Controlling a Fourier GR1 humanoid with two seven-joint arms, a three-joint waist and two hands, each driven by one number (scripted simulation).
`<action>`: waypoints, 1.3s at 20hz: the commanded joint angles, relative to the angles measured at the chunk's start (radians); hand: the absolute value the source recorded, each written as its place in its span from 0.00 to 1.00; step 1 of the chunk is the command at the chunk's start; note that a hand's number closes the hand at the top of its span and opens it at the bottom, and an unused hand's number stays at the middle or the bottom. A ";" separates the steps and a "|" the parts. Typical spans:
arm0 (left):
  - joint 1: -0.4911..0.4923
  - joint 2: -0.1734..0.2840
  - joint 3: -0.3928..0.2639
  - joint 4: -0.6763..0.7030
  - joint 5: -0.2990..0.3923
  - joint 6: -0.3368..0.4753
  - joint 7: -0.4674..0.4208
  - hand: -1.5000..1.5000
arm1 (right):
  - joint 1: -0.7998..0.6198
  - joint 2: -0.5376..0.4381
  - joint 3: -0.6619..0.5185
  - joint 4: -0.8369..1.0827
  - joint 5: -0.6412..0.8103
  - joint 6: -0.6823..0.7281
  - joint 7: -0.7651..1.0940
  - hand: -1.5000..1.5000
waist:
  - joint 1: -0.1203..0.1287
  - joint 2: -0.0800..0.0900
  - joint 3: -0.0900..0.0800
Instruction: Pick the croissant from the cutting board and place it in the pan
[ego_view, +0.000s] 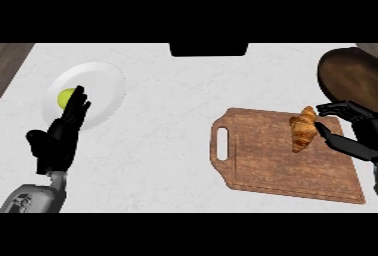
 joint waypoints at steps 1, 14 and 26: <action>-0.009 -0.001 0.052 0.014 0.048 -0.026 -0.036 0.50 | 0.085 -0.024 -0.099 0.048 0.087 -0.161 -0.182 0.00 | -0.020 -0.005 -0.006; -0.075 0.005 0.089 0.036 0.051 -0.059 -0.005 0.50 | 0.273 -0.539 -0.211 -0.235 0.146 0.079 0.086 0.00 | -0.014 -0.010 -0.009; -0.064 -0.038 0.104 0.046 0.023 -0.108 -0.009 0.50 | -0.017 -0.484 -0.171 -0.370 0.211 0.130 0.490 0.00 | 0.024 -0.003 -0.007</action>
